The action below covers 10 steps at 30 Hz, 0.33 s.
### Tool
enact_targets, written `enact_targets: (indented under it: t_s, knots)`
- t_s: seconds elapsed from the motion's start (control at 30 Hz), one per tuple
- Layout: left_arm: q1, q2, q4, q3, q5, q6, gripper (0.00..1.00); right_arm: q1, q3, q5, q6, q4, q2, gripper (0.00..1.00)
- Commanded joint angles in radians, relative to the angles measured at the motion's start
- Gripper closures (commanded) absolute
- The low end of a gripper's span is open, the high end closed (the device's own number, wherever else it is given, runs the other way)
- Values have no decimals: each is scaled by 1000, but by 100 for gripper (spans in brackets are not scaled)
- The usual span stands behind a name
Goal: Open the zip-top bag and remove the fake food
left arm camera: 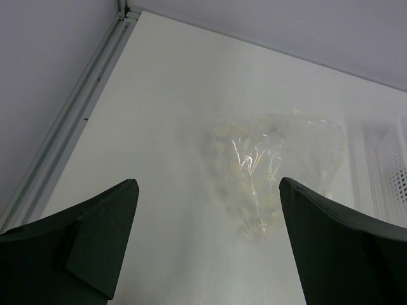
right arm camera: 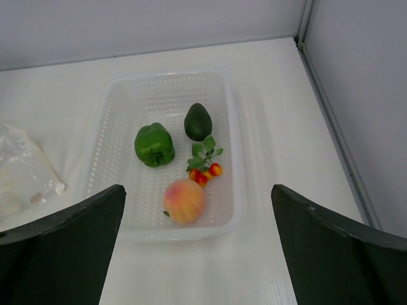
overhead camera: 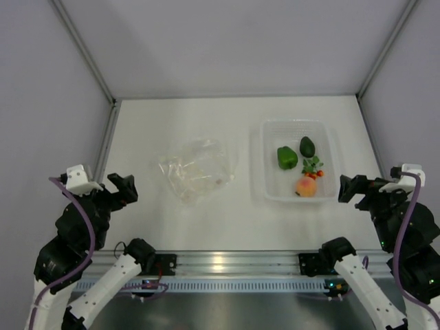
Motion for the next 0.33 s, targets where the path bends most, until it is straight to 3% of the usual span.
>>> enact_targets:
  t_s: [0.0,0.3]
  knots:
    - [0,9,-17,-16,-19,-4,2,12,-3,2,-8,2,20,1]
    - [-1,37,-8,-12,-89,-41,2,14,-40,-3,4,46,41,1]
